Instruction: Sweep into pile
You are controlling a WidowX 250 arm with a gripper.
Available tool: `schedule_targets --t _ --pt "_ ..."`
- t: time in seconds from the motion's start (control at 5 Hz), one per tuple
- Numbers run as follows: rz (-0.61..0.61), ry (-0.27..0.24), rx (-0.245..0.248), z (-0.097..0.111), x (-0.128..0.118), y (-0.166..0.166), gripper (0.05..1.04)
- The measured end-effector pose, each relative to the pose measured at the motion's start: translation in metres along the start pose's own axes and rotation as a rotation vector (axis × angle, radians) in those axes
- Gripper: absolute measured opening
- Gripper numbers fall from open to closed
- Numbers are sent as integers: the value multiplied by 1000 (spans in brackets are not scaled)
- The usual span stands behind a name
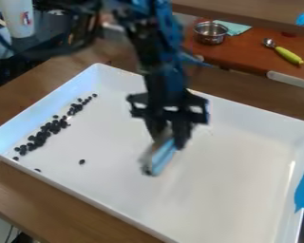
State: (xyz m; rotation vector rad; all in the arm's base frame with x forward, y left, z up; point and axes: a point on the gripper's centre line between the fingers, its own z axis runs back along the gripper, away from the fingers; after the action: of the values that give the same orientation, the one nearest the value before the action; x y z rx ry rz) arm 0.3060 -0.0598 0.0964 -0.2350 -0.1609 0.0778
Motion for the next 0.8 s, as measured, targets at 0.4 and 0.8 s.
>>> schedule_targets --t 0.4,0.8 --pt "-28 -42 105 -19 1 8 376" --pt "-22 -11 167 -22 -13 77 376"
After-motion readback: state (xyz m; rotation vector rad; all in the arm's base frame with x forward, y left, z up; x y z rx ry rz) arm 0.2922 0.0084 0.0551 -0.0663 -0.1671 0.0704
